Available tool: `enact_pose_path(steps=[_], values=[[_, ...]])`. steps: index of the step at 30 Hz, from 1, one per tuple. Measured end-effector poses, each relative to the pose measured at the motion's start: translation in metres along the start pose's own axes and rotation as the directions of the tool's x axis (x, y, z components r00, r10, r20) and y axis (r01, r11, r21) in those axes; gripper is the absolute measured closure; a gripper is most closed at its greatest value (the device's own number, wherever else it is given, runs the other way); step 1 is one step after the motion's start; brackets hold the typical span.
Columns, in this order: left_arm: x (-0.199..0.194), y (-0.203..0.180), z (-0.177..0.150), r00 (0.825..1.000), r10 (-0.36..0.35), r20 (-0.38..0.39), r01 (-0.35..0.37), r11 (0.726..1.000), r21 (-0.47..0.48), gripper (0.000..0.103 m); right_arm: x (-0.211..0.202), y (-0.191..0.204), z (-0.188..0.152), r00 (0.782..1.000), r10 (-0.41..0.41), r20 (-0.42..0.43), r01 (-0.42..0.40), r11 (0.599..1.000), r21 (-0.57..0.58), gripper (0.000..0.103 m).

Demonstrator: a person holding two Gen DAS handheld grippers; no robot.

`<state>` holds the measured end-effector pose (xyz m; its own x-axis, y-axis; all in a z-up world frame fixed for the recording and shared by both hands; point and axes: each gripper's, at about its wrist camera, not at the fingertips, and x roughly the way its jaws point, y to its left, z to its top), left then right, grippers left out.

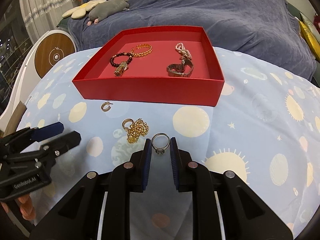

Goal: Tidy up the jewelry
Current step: 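Grasp the gold chain pendant with the left tool while the right tool holds the ring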

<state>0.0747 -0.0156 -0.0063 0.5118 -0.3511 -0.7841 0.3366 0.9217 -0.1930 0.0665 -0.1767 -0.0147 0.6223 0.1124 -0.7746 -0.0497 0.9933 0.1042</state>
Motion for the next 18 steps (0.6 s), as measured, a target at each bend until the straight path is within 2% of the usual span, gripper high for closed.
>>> enact_pose_path(steps=[4,7,12,14,15,17,18], values=[[0.013,-0.031,0.003,1.000,-0.014,0.023,0.012,0.997,0.077,0.045,-0.009,-0.014,-0.001,1.000,-0.010,-0.003,0.010,1.000,0.027,0.085],[0.027,-0.048,0.010,1.000,-0.023,0.020,0.021,0.996,0.086,0.046,-0.015,-0.024,-0.004,1.000,-0.017,0.000,0.017,0.999,0.047,0.085],[0.053,-0.059,0.011,1.000,0.016,-0.013,-0.015,0.997,0.080,0.069,-0.022,-0.036,-0.009,1.000,-0.020,-0.001,0.020,0.998,0.060,0.085],[0.053,-0.063,0.009,0.998,0.056,0.018,-0.058,0.993,0.102,0.074,-0.023,-0.037,-0.010,1.000,-0.020,-0.002,0.020,0.998,0.059,0.085],[0.052,-0.065,0.007,0.997,0.071,0.029,-0.074,0.991,0.113,0.082,-0.024,-0.039,-0.011,1.000,-0.019,-0.002,0.019,0.998,0.060,0.085],[0.051,-0.064,0.006,0.996,0.079,0.040,-0.083,0.990,0.117,0.093,-0.025,-0.041,-0.011,1.000,-0.019,-0.001,0.019,0.998,0.063,0.085],[0.051,-0.062,0.006,0.997,0.073,0.039,-0.076,0.991,0.112,0.096,-0.026,-0.043,-0.010,1.000,-0.019,0.000,0.019,0.998,0.068,0.085]])
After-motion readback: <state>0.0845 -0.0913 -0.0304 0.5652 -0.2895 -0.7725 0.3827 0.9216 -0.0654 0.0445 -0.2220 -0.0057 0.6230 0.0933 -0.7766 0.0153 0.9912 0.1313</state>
